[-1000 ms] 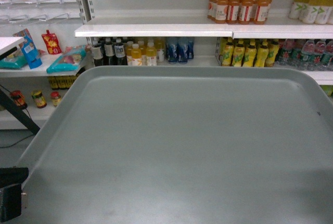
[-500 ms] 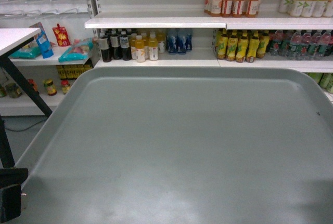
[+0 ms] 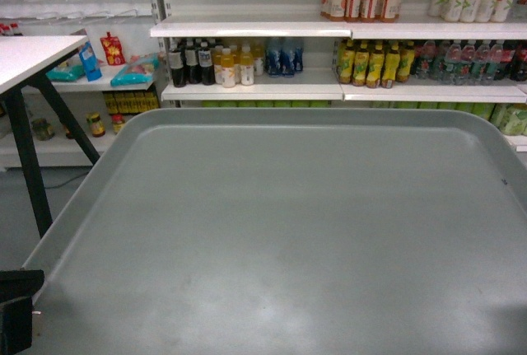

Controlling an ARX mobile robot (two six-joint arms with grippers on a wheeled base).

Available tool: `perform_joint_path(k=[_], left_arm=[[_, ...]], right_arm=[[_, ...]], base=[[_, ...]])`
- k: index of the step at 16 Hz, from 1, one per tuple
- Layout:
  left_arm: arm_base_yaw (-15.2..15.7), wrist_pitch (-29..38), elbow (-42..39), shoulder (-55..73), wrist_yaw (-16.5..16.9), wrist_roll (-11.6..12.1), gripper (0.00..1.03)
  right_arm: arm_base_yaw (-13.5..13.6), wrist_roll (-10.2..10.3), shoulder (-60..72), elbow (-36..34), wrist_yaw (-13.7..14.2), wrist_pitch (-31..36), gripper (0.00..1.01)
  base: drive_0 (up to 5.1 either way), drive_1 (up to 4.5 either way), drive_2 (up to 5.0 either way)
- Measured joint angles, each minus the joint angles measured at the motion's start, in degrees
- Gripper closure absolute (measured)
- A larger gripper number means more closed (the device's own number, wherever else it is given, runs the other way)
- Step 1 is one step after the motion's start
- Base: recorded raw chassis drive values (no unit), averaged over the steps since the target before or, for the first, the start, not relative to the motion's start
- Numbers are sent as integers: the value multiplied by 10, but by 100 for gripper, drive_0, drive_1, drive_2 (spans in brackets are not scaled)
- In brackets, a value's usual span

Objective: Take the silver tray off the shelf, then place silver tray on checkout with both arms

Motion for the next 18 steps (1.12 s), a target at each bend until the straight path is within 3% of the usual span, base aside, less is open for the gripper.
perform_joint_path(k=[8,18], left_arm=[[0,4,0,1,0,0,101],[0,3,0,1,0,0,101]], right_arm=[[0,0,0,0,0,1,98],[0,0,0,0,0,2,98]], base=[[0,0,0],[-497,244,244]])
